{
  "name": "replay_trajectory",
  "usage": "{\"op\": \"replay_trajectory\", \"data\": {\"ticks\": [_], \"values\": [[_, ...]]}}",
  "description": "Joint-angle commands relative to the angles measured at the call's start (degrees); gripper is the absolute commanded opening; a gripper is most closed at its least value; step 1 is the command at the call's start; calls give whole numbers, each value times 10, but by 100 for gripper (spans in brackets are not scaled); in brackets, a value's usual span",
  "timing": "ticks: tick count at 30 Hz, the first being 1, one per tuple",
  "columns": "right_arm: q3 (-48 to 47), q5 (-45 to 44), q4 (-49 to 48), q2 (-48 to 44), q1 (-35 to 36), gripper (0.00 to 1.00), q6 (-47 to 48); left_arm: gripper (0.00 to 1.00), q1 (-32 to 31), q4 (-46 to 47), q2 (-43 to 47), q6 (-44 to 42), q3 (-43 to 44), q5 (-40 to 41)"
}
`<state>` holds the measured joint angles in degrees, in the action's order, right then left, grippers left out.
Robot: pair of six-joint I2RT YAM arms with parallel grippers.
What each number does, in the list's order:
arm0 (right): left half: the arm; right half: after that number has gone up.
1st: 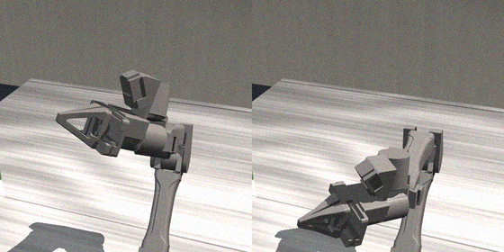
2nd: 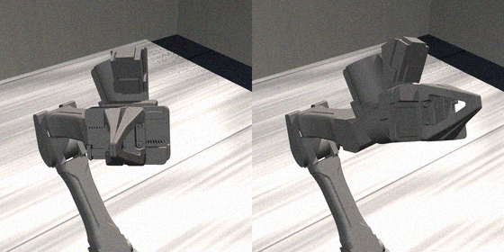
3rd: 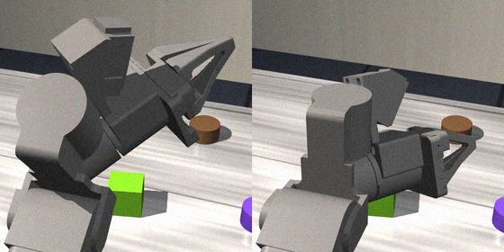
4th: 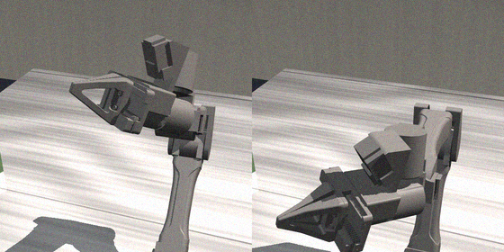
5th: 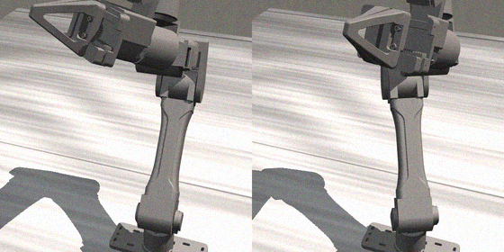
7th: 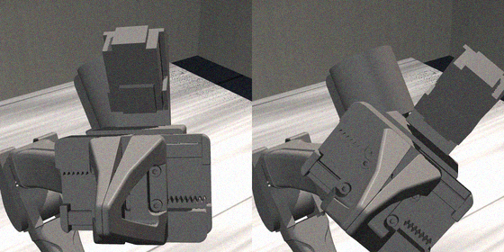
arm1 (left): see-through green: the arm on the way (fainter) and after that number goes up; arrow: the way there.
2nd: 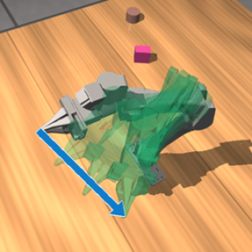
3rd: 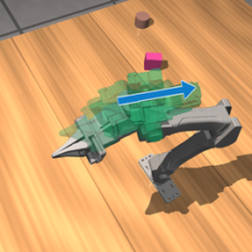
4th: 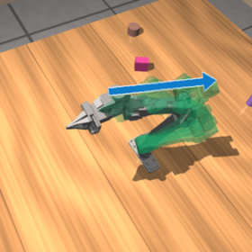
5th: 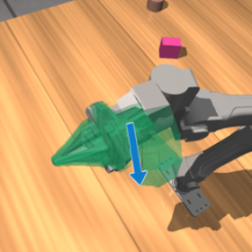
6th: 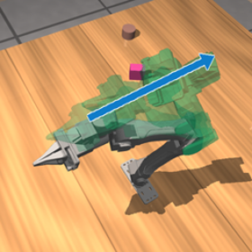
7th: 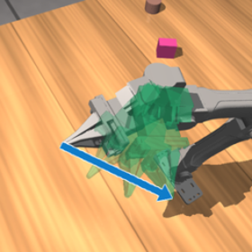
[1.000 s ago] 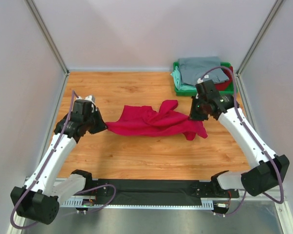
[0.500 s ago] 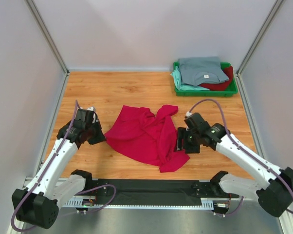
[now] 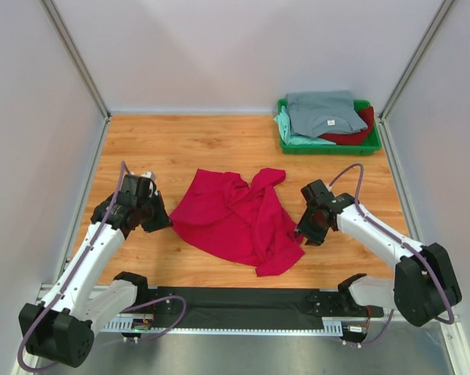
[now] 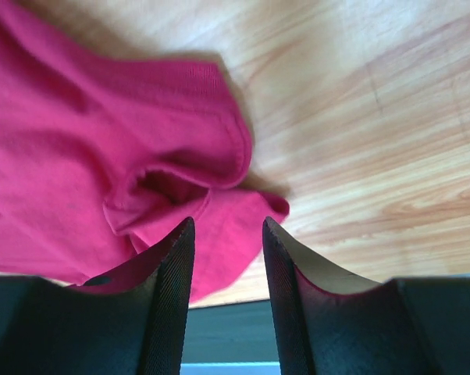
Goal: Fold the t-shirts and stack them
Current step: Flatten the tshirt out
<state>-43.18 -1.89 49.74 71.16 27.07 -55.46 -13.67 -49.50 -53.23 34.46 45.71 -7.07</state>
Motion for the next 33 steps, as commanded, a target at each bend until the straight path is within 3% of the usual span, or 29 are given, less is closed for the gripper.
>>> {"op": "replay_trajectory", "data": {"ticks": [1, 10, 24, 33], "values": [[-6, -16, -39, 9, -14, 42, -47, 0, 3, 1, 13, -4, 4, -13], [8, 50, -67, 57, -18, 37, -83, 0, 3, 7, 4, -7, 3, -14], [50, 55, -81, 63, -29, 37, -105, 0, 3, 10, 3, -9, 3, -19], [63, 58, -83, 51, -41, 26, -103, 0, 2, 9, 4, -8, 3, -19]]}}
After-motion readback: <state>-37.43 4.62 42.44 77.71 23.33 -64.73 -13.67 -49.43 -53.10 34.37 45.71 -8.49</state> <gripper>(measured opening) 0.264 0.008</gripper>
